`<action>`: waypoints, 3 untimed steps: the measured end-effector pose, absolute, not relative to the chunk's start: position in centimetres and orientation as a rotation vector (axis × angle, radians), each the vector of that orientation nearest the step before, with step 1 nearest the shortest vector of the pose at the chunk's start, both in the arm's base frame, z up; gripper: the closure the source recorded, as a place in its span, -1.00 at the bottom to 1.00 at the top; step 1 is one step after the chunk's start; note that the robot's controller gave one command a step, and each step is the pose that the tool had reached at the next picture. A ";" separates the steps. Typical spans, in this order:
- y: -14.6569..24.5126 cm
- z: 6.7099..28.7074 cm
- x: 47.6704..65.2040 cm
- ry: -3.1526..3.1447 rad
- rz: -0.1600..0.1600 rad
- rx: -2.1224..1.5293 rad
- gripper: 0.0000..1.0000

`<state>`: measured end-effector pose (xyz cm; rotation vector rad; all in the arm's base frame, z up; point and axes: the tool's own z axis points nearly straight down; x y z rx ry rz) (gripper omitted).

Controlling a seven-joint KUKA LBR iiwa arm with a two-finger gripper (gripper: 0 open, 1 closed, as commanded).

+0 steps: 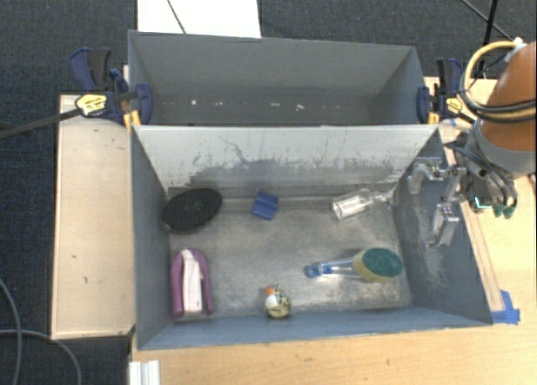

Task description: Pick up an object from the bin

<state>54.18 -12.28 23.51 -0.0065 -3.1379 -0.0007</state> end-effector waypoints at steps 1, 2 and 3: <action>-9.2 7.0 49.1 -3.059 0.002 0.743 -1.00; -6.5 10.1 47.8 -2.936 0.000 1.132 -1.00; -7.0 11.4 48.0 -2.772 0.003 1.491 -1.00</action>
Offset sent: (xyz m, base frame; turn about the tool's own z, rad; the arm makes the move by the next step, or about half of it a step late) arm -0.0519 0.0307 -0.1651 -0.4818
